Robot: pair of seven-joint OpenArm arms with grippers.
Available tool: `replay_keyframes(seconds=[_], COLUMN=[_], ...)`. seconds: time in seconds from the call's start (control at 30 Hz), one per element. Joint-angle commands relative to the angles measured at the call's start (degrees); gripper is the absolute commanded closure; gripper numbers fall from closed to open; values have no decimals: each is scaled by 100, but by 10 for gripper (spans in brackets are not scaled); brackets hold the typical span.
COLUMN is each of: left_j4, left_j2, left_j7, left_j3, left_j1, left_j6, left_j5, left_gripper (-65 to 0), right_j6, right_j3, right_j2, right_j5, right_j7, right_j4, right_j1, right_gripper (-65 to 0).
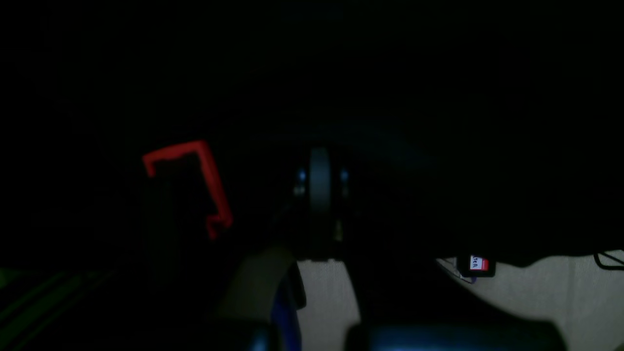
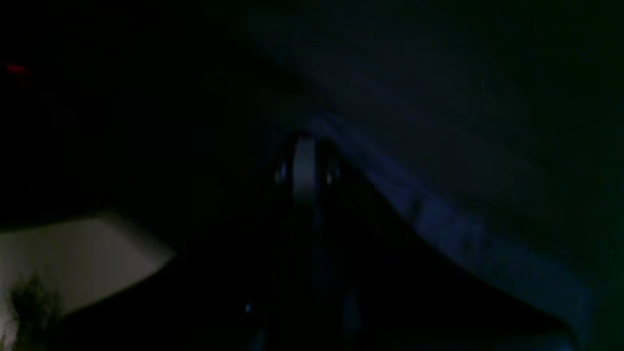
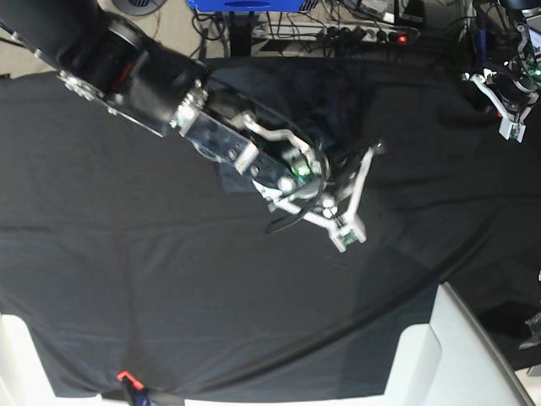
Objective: Fold the T-shirt properly
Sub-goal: 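Press the folded stack with the right gripper, then lift it away, then move the left gripper to the folded stack's side edge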
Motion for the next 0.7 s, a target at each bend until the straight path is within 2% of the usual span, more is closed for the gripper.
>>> replay_keyframes(seconds=[0.0, 0.1, 0.2, 0.3, 0.4, 0.53, 0.67], left_j4=[7, 16, 385, 1352, 2284, 2715, 2565], left_j2=[4, -13, 31, 251, 541, 611, 567], left_j7=[75, 75, 102, 330, 1007, 1658, 2089], left_j3=[43, 43, 210, 527, 711, 1028, 1028], left_j1=[16, 24, 59, 244, 174, -90, -239], left_j6=[-159, -159, -159, -159, -159, -159, -159], left_j5=[-47, -91, -100, -109, -293, -1427, -3177], left_gripper=[0, 0, 0, 0, 0, 0, 0], right_j6=[-173, -727, -1000, -1096, -1096, -1096, -1096], right_j3=[40, 49, 66, 497, 972, 1323, 1411], right_j2=[131, 589, 1116, 1617, 2022, 2241, 2285], right_j5=[-5, 3, 3, 3, 3, 3, -5], right_j7=[-193, -764, -764, -325, 308, 581, 581], right_j4=[356, 1112, 1622, 1894, 1868, 1692, 1385], right_j1=[100, -111, -445, -1008, -1509, -1904, -2098], right_gripper=[-29, -29, -27, -27, -29, -29, -29])
